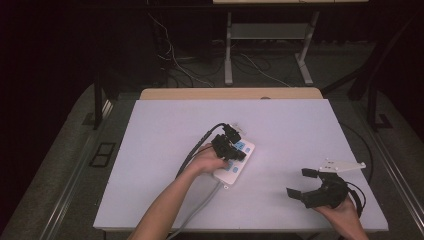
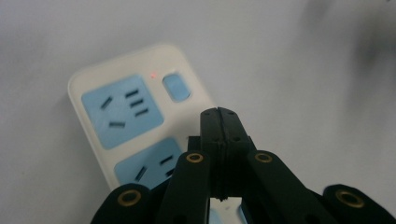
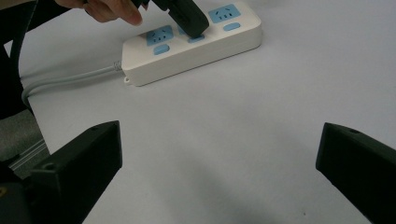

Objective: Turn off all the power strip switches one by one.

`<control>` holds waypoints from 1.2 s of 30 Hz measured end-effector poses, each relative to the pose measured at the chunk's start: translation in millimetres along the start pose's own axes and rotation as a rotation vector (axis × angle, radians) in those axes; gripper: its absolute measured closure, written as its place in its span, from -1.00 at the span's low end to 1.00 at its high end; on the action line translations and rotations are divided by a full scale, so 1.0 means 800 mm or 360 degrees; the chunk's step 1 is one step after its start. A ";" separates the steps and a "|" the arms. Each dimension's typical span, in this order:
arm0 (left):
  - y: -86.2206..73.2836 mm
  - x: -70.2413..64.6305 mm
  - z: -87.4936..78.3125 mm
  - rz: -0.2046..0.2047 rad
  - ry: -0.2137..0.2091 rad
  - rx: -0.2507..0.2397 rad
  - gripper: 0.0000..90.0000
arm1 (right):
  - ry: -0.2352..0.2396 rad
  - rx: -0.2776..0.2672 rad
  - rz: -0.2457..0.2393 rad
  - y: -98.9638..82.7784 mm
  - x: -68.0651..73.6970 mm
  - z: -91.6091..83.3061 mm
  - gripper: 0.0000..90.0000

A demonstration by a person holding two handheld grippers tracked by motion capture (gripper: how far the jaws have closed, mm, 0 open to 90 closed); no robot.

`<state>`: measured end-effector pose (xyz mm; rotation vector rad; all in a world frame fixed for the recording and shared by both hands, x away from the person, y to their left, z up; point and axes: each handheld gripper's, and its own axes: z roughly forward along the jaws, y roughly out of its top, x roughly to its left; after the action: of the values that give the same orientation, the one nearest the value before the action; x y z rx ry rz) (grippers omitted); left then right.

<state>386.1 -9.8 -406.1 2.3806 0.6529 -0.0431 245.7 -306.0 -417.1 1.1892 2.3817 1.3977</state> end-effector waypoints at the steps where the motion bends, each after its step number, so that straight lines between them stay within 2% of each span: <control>1: 0.001 -0.003 -0.001 0.0026 0.0037 0.0019 0.99 | 0.0001 -0.0002 0.0003 0.000 0.000 0.000 -0.99; 2: 0.002 -0.004 -0.002 0.0032 0.0044 0.0027 0.99 | 0.0002 -0.0006 0.0005 0.000 0.000 0.000 -0.99; 14: 0.010 0.004 -0.025 -0.0001 0.0013 -0.0082 0.99 | -0.0007 -0.0015 -0.0002 0.000 0.000 -0.001 -0.99; 18: 0.015 0.007 -0.029 0.0005 0.0008 -0.0093 0.99 | -0.0009 -0.0015 -0.0004 0.000 0.000 -0.002 -0.99; 26: 0.027 0.010 -0.030 0.0021 0.0009 -0.0085 0.99 | -0.0010 -0.0015 -0.0002 0.000 0.000 -0.002 -0.99; 36: 0.039 0.017 -0.015 0.0022 0.0011 -0.0058 0.99 | -0.0010 -0.0018 -0.0004 0.000 0.000 -0.003 -0.99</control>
<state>411.0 -16.9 -381.1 2.3511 0.6355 -0.0171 244.7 -307.9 -415.9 1.1861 2.3670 1.4028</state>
